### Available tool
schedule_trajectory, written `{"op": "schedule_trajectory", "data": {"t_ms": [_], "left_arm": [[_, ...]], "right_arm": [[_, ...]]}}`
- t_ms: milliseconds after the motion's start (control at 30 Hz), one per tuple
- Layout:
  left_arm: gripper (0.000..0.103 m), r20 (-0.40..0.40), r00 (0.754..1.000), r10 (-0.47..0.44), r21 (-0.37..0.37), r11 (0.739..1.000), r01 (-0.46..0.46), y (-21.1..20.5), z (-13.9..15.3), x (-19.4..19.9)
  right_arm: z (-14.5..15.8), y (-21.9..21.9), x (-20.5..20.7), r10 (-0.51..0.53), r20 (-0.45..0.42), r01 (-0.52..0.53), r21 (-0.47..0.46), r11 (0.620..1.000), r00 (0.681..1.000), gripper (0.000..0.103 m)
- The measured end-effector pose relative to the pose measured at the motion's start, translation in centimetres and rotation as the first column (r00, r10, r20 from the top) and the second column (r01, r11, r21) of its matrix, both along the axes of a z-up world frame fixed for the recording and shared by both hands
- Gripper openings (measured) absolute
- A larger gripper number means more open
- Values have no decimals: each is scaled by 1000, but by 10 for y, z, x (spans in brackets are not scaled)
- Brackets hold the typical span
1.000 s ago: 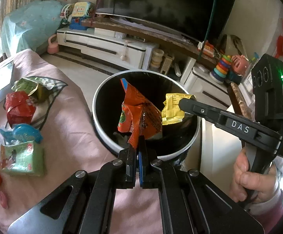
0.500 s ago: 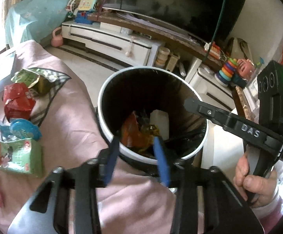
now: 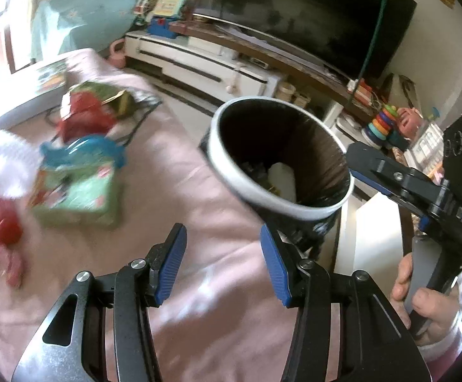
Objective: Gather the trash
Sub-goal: 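Move both open tools back toward the remaining items on the table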
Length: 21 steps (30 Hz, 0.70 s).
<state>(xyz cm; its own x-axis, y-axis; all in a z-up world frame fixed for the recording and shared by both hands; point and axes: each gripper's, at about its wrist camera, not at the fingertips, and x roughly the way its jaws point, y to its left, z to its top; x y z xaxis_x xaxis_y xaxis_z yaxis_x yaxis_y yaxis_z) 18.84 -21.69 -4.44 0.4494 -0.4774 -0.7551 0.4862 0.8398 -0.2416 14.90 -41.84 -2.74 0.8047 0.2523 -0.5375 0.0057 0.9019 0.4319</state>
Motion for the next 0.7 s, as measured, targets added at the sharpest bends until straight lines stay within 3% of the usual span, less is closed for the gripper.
{"op": "schedule_trajectory", "data": {"t_ms": [367,700], "left_arm": [[51,-2,990,140,-10,990,-140,81,-7,-15],[55,-21,965,263,-38,964,-263,144,-13,-13]], "right_arm": [[-8,78,0,163,-14,-163,-59,985,987,92],[-18,133,9,289,-54,-294,-113,949,956,92]]}}
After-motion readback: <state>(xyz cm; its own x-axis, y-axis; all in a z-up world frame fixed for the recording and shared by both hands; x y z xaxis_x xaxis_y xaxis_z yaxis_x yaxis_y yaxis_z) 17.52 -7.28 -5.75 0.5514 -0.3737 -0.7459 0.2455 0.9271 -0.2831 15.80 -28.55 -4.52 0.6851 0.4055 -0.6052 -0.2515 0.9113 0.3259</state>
